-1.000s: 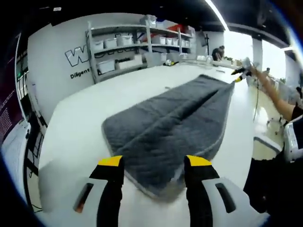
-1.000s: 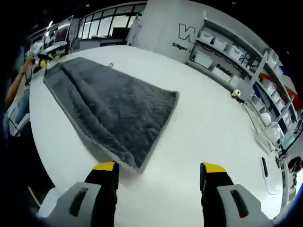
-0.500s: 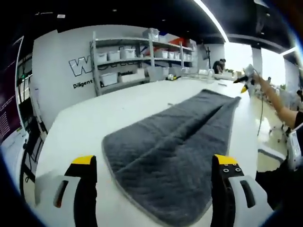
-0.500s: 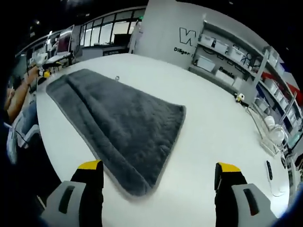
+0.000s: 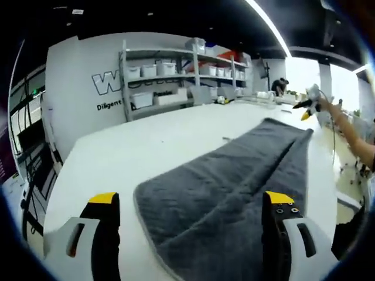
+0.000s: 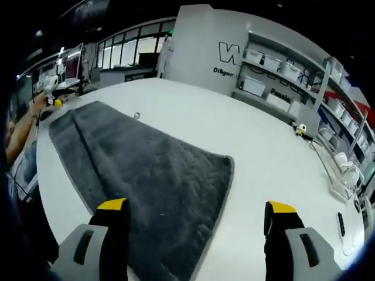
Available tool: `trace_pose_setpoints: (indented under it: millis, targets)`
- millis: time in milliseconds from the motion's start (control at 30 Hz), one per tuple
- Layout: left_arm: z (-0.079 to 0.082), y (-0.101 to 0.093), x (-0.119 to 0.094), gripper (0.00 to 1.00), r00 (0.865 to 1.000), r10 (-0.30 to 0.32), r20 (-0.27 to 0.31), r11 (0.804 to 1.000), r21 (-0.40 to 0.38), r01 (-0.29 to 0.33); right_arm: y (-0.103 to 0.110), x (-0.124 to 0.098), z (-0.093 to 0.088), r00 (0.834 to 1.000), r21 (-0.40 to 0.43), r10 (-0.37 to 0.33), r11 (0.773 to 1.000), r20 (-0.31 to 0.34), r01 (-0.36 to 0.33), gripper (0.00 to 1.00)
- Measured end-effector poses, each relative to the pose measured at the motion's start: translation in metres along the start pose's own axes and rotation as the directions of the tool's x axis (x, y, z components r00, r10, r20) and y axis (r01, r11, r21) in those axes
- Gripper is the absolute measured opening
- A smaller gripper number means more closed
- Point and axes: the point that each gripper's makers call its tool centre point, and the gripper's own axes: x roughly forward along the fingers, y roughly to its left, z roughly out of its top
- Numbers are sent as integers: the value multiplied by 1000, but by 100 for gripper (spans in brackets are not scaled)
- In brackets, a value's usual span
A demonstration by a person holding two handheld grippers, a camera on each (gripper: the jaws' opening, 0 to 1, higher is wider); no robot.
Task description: Open the folded towel by lifting each exposed corner and separating the folded layers until the towel lies flat within the target outline without major curled edges
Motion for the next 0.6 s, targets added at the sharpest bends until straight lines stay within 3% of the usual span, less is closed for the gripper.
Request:
trace_pose_setpoints:
  millis: [133, 267, 400, 600]
  targets:
    - [3, 10, 20, 99, 1000, -4, 3, 1000, -20, 5, -1, 22, 13, 999, 19, 12, 1000, 32, -13, 93]
    - [-2, 25, 43, 99, 999, 21, -31, 1000, -4, -21, -10, 48, 27, 998, 38, 18, 999, 57, -20, 90]
    - [-4, 38, 63, 98, 999, 36, -34, 999, -20, -37, -10, 68, 33, 998, 50, 27, 998, 62, -30, 83]
    - [-13, 59, 84, 68, 996, 64, -54, 996, -51, -67, -15, 97, 50, 992, 93, 32, 995, 124, -43, 56]
